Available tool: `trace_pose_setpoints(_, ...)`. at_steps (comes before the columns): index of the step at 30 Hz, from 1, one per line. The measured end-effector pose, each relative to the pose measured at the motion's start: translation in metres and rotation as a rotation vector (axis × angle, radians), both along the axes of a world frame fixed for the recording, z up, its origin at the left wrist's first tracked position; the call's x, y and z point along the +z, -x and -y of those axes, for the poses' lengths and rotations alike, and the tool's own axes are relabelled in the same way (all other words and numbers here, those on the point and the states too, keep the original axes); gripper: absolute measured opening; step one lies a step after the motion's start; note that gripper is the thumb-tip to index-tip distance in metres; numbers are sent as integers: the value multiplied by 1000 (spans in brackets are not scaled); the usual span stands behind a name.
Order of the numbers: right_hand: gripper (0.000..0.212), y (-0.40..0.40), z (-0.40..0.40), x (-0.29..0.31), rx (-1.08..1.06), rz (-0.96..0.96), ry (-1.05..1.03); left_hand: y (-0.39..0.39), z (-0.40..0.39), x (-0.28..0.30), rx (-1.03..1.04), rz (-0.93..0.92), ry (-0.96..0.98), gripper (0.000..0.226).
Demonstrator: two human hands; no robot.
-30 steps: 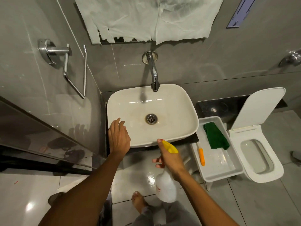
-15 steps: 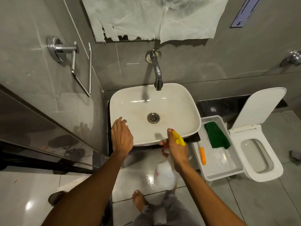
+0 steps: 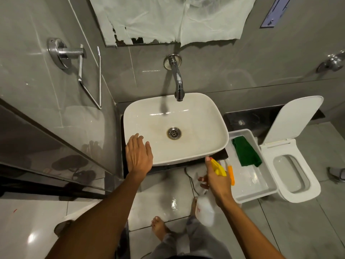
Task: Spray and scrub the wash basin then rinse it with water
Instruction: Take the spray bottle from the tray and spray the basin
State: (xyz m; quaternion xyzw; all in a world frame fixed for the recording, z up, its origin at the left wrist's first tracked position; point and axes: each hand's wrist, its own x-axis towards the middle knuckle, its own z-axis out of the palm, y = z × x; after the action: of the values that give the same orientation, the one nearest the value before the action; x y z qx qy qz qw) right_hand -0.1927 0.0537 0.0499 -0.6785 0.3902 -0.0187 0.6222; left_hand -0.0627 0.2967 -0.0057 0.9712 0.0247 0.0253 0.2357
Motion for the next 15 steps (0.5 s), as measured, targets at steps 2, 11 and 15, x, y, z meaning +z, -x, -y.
trace_pose_setpoints(2,45,6,-5,-3,41,-29,-47,0,0,0,1,6,-3,43)
trace_pose_setpoints(11,51,-2,-2,-8,66,-32,-167,-1,5,3,11,29,30,47)
trace_pose_setpoints(15,49,-9,34,-7,-10,2,-159,3,27,8,14,105,111,56)
